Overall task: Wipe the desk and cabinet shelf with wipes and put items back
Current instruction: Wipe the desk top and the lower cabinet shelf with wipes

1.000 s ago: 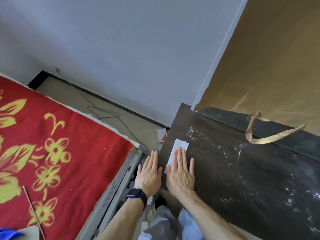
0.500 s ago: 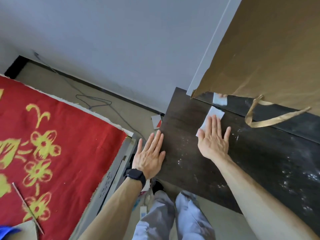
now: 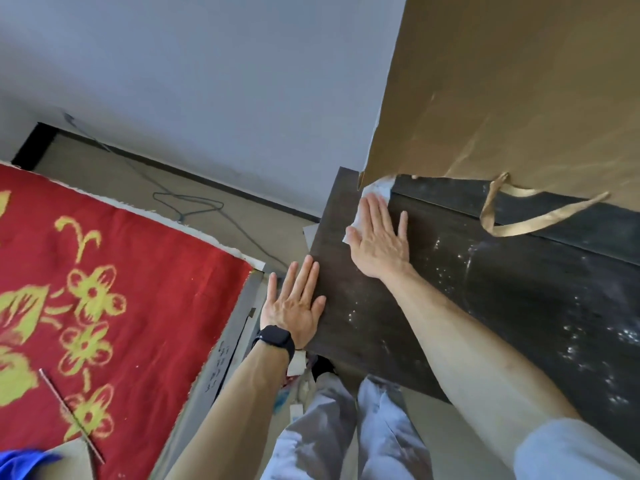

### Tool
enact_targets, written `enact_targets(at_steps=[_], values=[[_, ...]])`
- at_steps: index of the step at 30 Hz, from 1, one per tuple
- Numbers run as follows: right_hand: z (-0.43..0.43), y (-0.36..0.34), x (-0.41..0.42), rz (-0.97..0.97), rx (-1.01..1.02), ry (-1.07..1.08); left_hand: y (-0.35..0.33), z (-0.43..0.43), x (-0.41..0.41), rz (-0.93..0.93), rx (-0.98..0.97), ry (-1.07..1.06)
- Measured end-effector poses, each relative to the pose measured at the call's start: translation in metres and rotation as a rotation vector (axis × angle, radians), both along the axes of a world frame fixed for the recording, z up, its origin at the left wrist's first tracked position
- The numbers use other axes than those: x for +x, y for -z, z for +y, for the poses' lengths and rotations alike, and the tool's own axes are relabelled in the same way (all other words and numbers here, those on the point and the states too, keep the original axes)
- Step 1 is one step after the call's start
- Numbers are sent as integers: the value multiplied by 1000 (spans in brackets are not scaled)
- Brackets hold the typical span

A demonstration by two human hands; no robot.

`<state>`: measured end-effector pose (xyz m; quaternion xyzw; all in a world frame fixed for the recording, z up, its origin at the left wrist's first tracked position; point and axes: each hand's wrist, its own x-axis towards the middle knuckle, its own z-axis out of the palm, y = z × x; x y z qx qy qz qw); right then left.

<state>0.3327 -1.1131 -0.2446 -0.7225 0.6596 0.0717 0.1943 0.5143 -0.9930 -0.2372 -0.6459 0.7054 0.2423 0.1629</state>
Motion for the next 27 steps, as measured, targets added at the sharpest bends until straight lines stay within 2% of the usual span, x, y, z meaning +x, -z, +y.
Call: enact_targets(at_steps=[5, 8, 11, 13, 16, 19, 22, 27], values=[[37, -11, -113, 95, 95, 320, -3, 1, -2, -7, 7, -5], [70, -17, -148, 180, 137, 469, -3, 1, -2, 16, -1, -13], [78, -11, -120, 157, 131, 428, -1, 2, -1, 34, -8, -16], [71, -4, -76, 105, 104, 276, -1, 4, -1, 37, -17, -13], [73, 4, 5, 17, -45, -37, 2, 6, 2, 30, -49, -8], [92, 7, 41, -18, -73, -159, 2, 9, 6, 8, -54, 24], [119, 6, 8, -13, -92, -134, -2, 12, 7, 16, -46, 28], [161, 2, -105, 145, -27, 258, -6, 15, 9, 13, -51, 63]])
